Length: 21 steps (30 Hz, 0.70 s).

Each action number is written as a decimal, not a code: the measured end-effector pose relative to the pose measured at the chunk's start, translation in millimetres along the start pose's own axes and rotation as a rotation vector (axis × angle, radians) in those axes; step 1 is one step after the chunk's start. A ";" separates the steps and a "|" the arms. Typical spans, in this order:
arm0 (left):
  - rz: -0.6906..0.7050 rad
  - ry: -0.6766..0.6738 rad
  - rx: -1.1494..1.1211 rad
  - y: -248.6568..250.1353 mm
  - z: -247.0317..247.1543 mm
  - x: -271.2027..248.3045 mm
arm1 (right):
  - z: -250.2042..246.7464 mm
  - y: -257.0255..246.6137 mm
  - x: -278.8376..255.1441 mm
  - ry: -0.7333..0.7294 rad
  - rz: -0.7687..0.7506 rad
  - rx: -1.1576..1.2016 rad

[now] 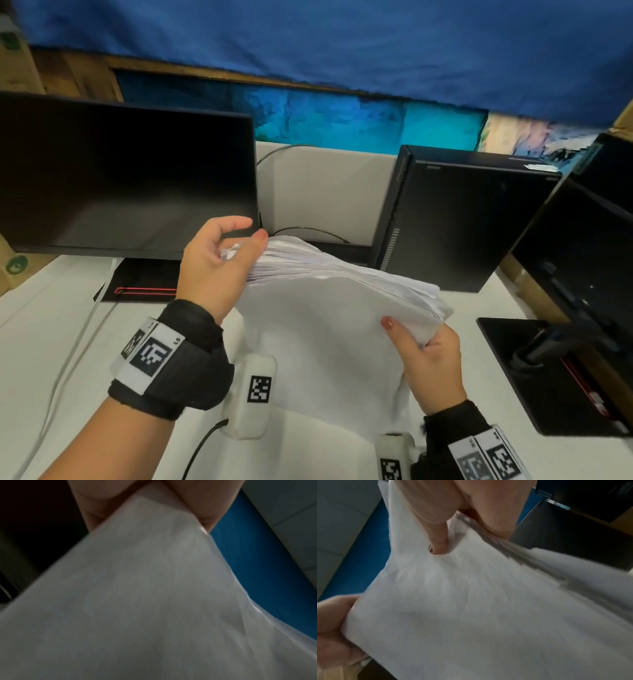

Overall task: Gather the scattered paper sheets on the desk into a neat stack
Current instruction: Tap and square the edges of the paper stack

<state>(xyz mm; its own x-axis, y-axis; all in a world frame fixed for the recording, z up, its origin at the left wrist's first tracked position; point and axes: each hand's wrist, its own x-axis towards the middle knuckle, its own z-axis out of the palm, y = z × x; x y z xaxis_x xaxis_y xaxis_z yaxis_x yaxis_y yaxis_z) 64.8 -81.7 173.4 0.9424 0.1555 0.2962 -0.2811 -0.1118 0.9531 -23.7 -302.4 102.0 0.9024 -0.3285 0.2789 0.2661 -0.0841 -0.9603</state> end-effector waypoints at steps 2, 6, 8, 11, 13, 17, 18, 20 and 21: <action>0.025 -0.001 0.019 -0.4 -0.6 0.3 | 0.7 -1.9 0.4 0.013 0.015 0.030; 0.072 -0.103 -0.097 -4.7 -10.1 -0.4 | -1.5 -4.1 3.0 0.031 0.060 0.109; 0.084 -0.290 -0.165 -16.8 -19.9 -2.7 | -5.9 -1.7 4.6 0.049 0.066 0.145; 0.062 -0.467 -0.091 -40.8 -20.6 -17.2 | -7.4 -0.7 8.2 0.072 0.065 0.134; 0.002 -0.389 -0.046 -48.9 -11.8 -29.2 | -4.0 -6.6 9.8 0.054 0.045 0.122; 0.059 -0.166 -0.066 -46.4 0.6 -35.0 | 0.3 -18.6 8.9 0.060 -0.016 0.157; 0.072 -0.179 -0.071 -46.2 0.7 -36.5 | 0.6 -16.2 7.7 0.064 -0.011 0.139; 0.018 -0.259 -0.051 -50.2 1.7 -42.6 | 3.8 -8.5 3.3 0.033 0.054 0.075; -0.037 -0.289 -0.017 -55.6 3.0 -46.3 | 6.3 -4.2 0.6 0.019 0.090 0.048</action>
<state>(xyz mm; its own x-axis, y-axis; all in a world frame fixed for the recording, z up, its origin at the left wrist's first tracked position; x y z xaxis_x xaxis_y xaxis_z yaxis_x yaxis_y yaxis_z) 37.4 -85.7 106.5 0.9638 -0.1275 0.2341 -0.2467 -0.0943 0.9645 -22.2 -296.3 106.3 0.9168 -0.3506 0.1910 0.2008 -0.0086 -0.9796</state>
